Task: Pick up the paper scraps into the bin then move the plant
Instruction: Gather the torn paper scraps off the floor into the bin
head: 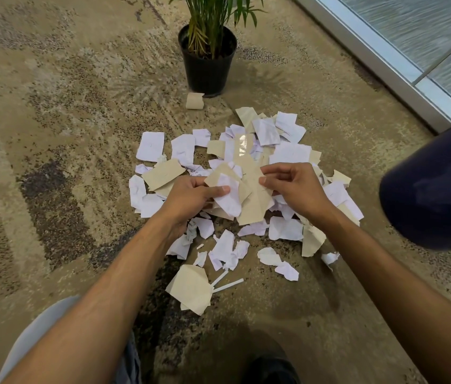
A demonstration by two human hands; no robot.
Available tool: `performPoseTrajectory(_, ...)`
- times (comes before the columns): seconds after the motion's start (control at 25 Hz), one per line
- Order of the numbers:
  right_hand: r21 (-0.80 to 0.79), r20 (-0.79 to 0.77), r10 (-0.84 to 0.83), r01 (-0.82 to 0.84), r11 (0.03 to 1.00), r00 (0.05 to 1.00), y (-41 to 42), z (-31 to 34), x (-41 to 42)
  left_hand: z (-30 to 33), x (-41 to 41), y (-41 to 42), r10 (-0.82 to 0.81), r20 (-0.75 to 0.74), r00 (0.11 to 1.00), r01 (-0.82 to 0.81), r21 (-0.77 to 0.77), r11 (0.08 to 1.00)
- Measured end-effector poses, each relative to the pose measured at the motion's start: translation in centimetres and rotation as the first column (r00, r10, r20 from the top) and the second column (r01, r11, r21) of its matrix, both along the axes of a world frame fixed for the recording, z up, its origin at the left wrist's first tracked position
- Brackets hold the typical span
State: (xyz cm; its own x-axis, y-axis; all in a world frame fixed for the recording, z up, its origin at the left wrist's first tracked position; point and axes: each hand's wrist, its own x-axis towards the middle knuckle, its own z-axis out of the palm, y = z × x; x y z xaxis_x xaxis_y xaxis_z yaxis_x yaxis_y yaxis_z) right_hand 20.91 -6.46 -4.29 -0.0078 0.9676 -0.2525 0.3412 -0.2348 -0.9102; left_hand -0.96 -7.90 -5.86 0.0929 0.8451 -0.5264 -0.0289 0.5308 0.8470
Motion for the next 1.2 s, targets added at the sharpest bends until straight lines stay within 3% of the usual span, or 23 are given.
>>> performPoseTrajectory(0.12,0.028,0.021,-0.026,0.025,0.999,0.999,0.2,0.2,-0.1,0.2,0.0,0.0,-0.010,0.040,0.999,0.012,-0.044,0.999)
performPoseTrajectory(0.32,0.181,0.097,-0.160,0.141,0.973,0.982,-0.1,0.0,-1.1,0.7,0.2,-0.3,-0.146,0.385,0.911,0.256,-0.251,0.933)
performPoseTrajectory(0.44,0.190,0.125,-0.130,0.105,0.976,0.984,-0.5,-0.4,-1.9,0.7,0.8,-0.5,-0.188,0.402,0.896,0.298,-0.232,0.926)
performPoseTrajectory(0.6,0.166,0.113,-0.124,0.104,0.981,0.986,-0.5,-0.5,-2.0,0.5,0.7,-0.3,-0.138,0.195,0.971,0.172,-0.172,0.970)
performPoseTrajectory(0.76,0.216,0.090,-0.198,0.175,0.960,0.976,0.5,0.3,-1.0,1.4,-0.6,0.1,-0.148,0.050,0.988,0.153,-0.109,0.982)
performPoseTrajectory(0.88,0.351,0.212,-0.235,0.150,0.924,0.949,1.4,1.3,-0.3,2.7,-3.3,1.2,-0.001,-0.163,0.987,0.003,0.011,1.000)
performPoseTrajectory(1.0,0.523,0.513,-0.206,-0.114,0.845,0.833,2.3,2.2,-0.5,2.6,-5.8,1.9,0.256,-0.449,0.856,-0.183,0.200,0.963)
performPoseTrajectory(1.08,0.579,0.711,-0.201,-0.398,0.712,0.674,2.9,2.4,-1.3,2.1,-6.5,2.0,0.316,-0.515,0.797,-0.210,0.255,0.944)
performPoseTrajectory(1.2,0.540,0.836,-0.235,-0.663,0.519,0.496,3.4,2.0,-3.5,1.1,-6.9,2.1,0.301,-0.554,0.776,-0.205,0.230,0.951)
